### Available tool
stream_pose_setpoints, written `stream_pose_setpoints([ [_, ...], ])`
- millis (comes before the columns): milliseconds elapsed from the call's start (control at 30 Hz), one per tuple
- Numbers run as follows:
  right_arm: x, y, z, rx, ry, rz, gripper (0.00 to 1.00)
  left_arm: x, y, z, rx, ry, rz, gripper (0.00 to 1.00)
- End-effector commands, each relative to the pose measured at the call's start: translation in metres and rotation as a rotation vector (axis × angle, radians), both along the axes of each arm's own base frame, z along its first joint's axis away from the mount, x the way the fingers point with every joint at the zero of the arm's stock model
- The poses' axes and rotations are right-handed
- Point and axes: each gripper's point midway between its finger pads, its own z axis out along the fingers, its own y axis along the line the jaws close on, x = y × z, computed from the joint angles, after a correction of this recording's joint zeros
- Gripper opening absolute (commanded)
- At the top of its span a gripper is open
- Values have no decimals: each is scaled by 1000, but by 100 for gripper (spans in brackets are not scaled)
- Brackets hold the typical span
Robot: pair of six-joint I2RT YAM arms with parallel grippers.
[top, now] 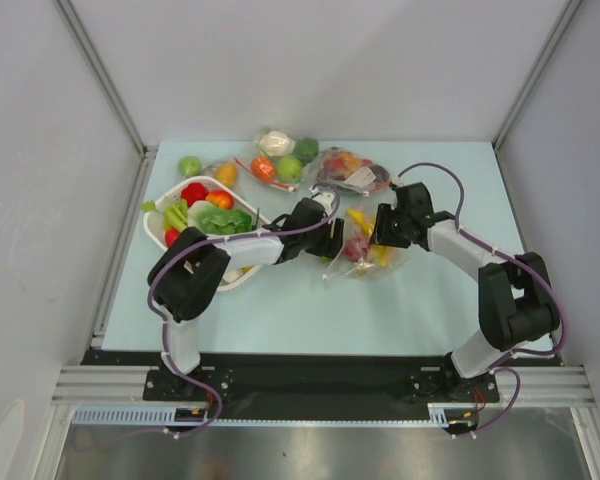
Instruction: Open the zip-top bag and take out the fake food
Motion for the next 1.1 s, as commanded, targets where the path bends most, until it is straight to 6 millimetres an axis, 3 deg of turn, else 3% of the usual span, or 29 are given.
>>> stream_pose_setpoints([
  [0, -26, 10, -15, 21, 89, 27, 42, -8, 4, -3, 24, 9, -14, 65],
  [67, -27, 8, -17, 16, 96, 19, 35, -11, 7, -5, 28, 7, -21, 49],
  [167, -28, 3, -22, 8, 113, -1, 22, -19, 9, 0, 21, 4, -53, 37],
  [333, -29, -16, -29, -5, 130, -58, 0, -34, 13, 23, -25, -32, -107, 29],
  [367, -28, -19, -29, -7, 127, -64, 0, -34, 13, 37, -51, -56, -111, 28],
  [600, -26, -44, -32, -25, 127, -112, 0, -58, 14, 78, -154, -51, -177, 22],
  [1067, -19, -53, -38, -33, 123, -125, 0, -78, 59, 101, -80, 20, -166, 24],
])
